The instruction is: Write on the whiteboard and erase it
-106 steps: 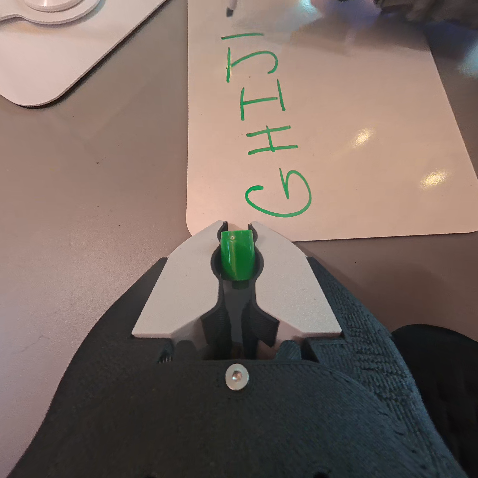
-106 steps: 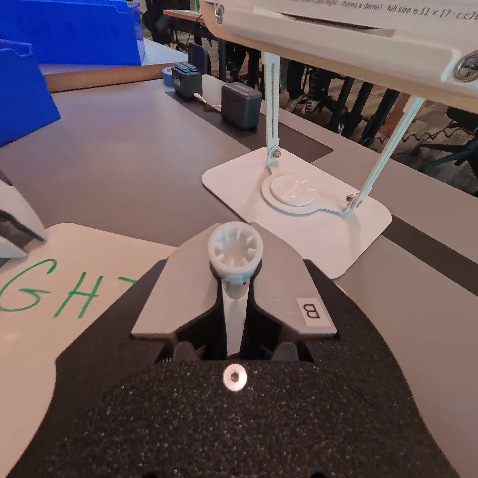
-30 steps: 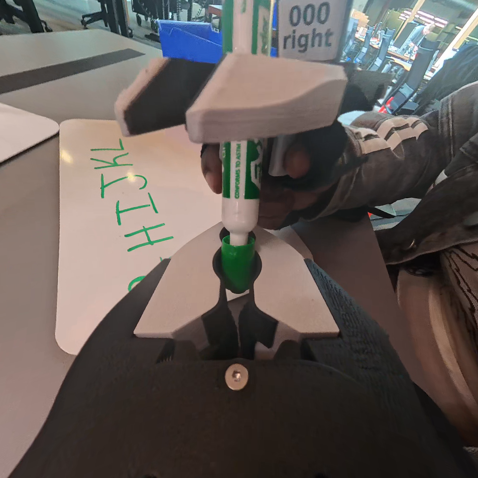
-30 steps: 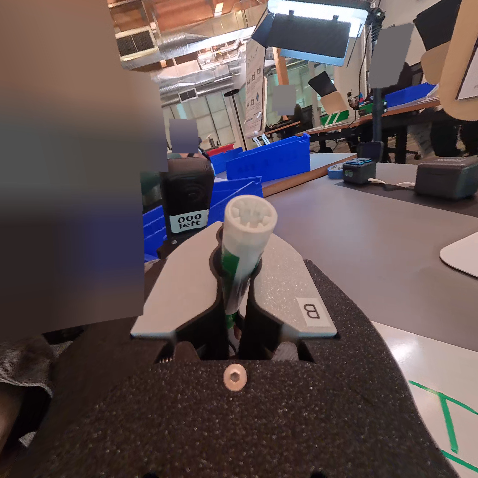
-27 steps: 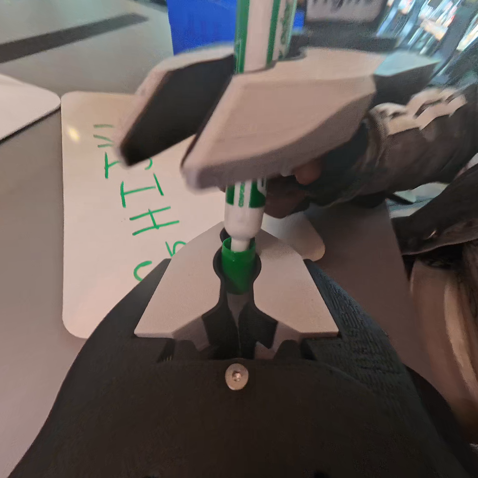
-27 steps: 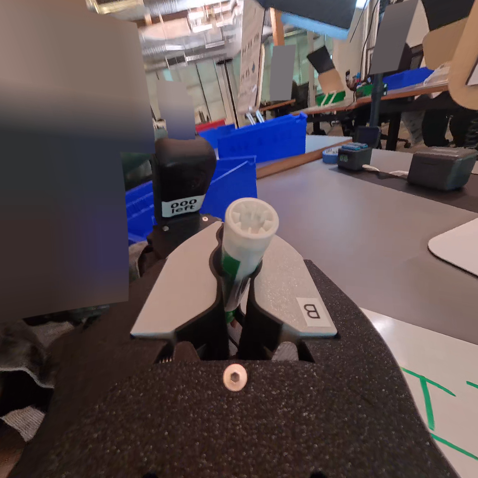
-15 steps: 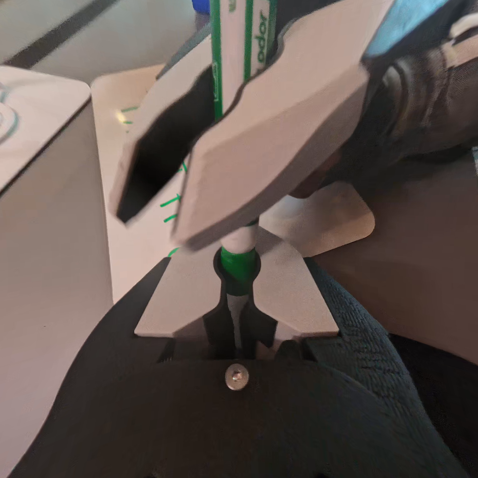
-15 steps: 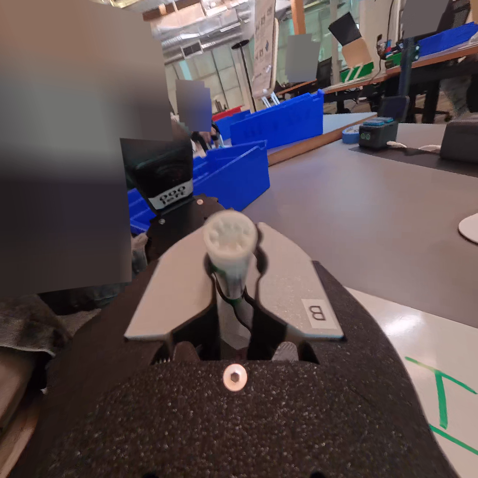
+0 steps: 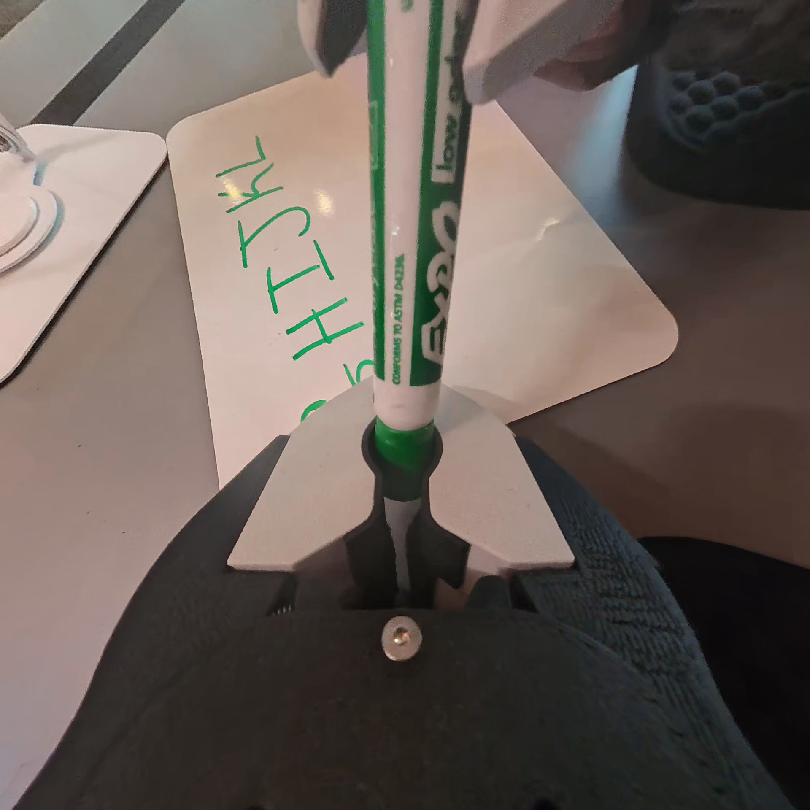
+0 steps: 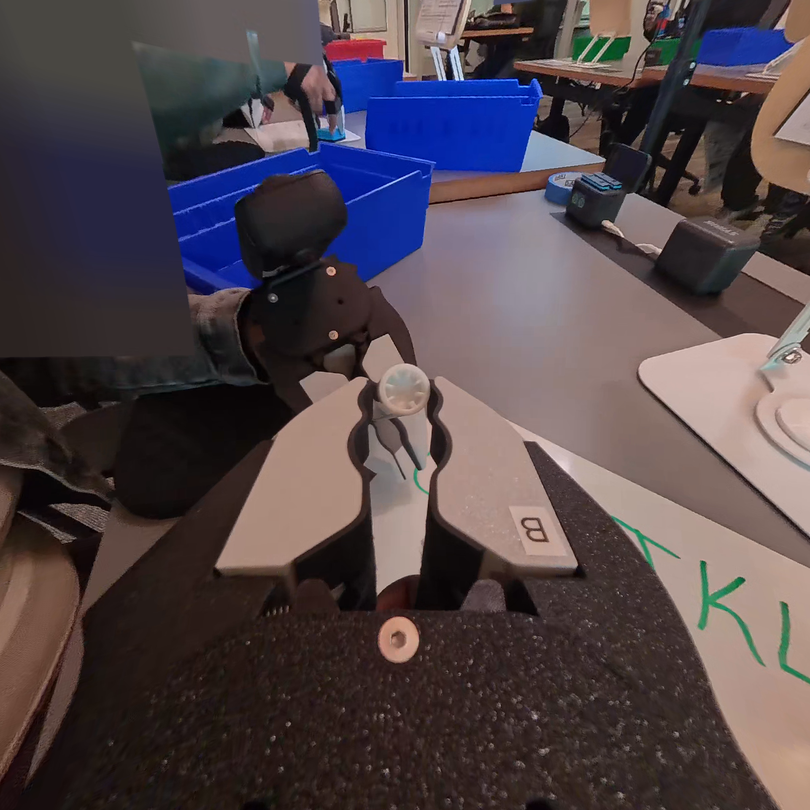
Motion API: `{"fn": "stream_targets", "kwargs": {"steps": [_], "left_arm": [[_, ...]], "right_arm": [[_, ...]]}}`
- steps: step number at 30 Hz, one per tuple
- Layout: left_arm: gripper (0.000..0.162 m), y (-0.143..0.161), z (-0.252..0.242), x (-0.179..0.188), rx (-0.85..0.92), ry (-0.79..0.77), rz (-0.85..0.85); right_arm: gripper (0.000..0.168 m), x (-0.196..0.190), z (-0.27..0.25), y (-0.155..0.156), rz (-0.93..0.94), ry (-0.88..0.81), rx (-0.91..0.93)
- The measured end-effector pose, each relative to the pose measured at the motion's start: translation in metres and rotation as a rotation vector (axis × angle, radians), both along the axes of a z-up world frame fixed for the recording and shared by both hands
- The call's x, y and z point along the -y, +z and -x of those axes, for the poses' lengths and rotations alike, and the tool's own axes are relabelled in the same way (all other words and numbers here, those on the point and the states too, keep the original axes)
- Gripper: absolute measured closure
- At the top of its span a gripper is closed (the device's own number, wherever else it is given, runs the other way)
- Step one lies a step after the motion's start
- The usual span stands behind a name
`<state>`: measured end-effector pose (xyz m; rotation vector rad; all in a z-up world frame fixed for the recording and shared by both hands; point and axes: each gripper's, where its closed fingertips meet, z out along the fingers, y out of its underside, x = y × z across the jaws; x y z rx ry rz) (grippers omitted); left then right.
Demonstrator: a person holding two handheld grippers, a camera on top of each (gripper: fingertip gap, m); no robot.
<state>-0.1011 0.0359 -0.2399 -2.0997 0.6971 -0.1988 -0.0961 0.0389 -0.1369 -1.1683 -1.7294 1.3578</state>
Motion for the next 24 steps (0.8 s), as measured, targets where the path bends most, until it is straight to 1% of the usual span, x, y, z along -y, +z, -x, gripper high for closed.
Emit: {"fn": "stream_targets", "kwargs": {"steps": [3, 5, 6, 8, 10, 11, 13, 15, 17, 19, 21, 22, 24], "left_arm": [[0.150, -0.001, -0.006, 0.000, -0.024, -0.030, -0.018], [0.147, 0.006, -0.010, -0.003, 0.004, -0.033, -0.066], [0.131, 0.009, -0.009, -0.005, 0.019, -0.021, -0.081], [0.094, 0.011, -0.001, -0.011, 0.015, 0.034, -0.099], [0.067, 0.017, 0.008, -0.017, 0.012, 0.091, -0.134], [0.057, 0.020, 0.010, -0.020, 0.020, 0.113, -0.164], [0.044, 0.027, 0.015, -0.024, 0.033, 0.156, -0.215], [0.039, 0.030, 0.021, -0.025, 0.029, 0.188, -0.236], [0.038, 0.033, 0.024, -0.026, 0.023, 0.204, -0.250], [0.039, 0.034, 0.029, -0.026, 0.017, 0.221, -0.266], [0.041, 0.036, 0.032, -0.028, 0.003, 0.234, -0.287], [0.043, 0.037, 0.033, -0.028, -0.001, 0.236, -0.305], [0.048, 0.042, 0.034, -0.029, -0.011, 0.237, -0.347]], "right_arm": [[0.148, 0.006, -0.008, 0.002, 0.042, 0.029, -0.007], [0.148, 0.005, -0.014, 0.009, 0.043, 0.014, -0.041], [0.148, 0.001, -0.018, 0.017, 0.033, -0.019, -0.080], [0.148, -0.018, -0.032, 0.041, 0.023, -0.121, -0.180], [0.148, -0.054, -0.058, 0.073, -0.006, -0.317, -0.300], [0.148, -0.078, -0.079, 0.090, -0.052, -0.446, -0.364], [0.148, -0.129, -0.133, 0.119, -0.179, -0.746, -0.462], [0.148, -0.175, -0.196, 0.133, -0.289, -1.027, -0.480], [0.148, -0.213, -0.247, 0.124, -0.317, -1.214, -0.420], [0.148, -0.248, -0.281, 0.098, -0.299, -1.338, -0.294], [0.148, -0.276, -0.298, 0.061, -0.246, -1.394, -0.143], [0.148, -0.286, -0.300, 0.044, -0.207, -1.392, -0.077], [0.148, -0.303, -0.297, 0.018, -0.143, -1.374, 0.000]]}}
